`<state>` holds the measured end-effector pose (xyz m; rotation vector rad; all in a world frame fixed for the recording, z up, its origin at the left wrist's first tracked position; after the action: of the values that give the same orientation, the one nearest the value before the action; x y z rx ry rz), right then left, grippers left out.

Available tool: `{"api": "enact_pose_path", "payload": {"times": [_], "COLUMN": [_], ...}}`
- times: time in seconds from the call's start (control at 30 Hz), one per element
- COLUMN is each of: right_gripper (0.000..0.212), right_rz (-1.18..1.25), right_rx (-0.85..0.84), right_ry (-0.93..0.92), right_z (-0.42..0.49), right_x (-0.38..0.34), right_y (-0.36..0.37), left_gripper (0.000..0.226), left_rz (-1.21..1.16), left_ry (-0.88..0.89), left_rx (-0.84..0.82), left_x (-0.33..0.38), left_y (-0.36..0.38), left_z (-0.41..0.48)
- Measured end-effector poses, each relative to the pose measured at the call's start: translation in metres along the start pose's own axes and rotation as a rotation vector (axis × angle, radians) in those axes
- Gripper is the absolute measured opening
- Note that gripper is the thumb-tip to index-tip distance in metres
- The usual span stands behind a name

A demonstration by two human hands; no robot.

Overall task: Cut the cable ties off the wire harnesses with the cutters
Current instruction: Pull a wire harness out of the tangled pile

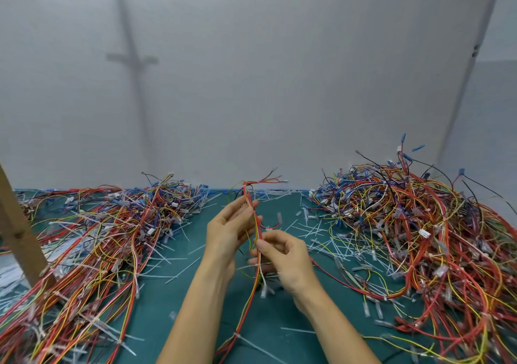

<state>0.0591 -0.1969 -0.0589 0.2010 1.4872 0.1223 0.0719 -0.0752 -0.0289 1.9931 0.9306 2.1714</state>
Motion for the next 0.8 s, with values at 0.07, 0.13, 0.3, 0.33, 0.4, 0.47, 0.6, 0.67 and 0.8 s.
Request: {"api": "enact_pose_path", "payload": {"times": [0.07, 0.13, 0.3, 0.33, 0.4, 0.47, 0.6, 0.67, 0.8], "right_gripper": [0.011, 0.012, 0.013, 0.013, 0.012, 0.011, 0.011, 0.009, 0.012], "right_rz": [-0.007, 0.013, 0.048, 0.05, 0.035, 0.04, 0.016, 0.022, 0.048], "right_rx": [0.039, 0.072, 0.149, 0.161, 0.189, 0.21, 0.289, 0.305, 0.281], "right_ry": [-0.036, -0.06, -0.098, -0.1, -0.11, -0.115, -0.135, -0.123, -0.076], "right_z": [0.001, 0.003, 0.007, 0.008, 0.009, 0.01, 0.012, 0.013, 0.014], "right_x": [-0.004, -0.007, -0.012, -0.012, -0.013, -0.014, -0.015, -0.014, -0.012], "right_y": [-0.004, -0.009, -0.02, -0.023, -0.027, -0.03, -0.038, -0.04, -0.038], "left_gripper": [0.026, 0.024, 0.024, 0.027, 0.037, 0.046, 0.038, 0.018, 0.01], "left_rz": [0.088, 0.171, 0.303, 0.336, 0.445, 0.555, 0.632, 0.638, 0.581], "left_ry": [-0.043, -0.073, -0.087, -0.103, -0.141, -0.17, -0.196, -0.182, -0.132], "left_rx": [-0.07, -0.128, -0.142, -0.145, -0.198, -0.298, -0.4, -0.421, -0.403], "left_x": [-0.004, -0.007, -0.011, -0.013, -0.018, -0.024, -0.033, -0.035, -0.033], "left_y": [0.005, 0.009, 0.007, 0.005, 0.002, 0.002, 0.004, 0.006, 0.009], "left_z": [-0.003, -0.006, -0.004, -0.004, -0.007, -0.012, -0.018, -0.019, -0.015]}}
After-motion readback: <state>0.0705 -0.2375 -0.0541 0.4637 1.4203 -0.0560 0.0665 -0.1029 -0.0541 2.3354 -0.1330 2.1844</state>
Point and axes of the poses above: each hand's wrist, its own z-axis towards the middle knuckle, its own y-axis out of the palm, x = y × z, the point moved 8 cm from there along z, towards the middle knuckle, and after that the axes turned 14 degrees about x, right-handed, at the moved point
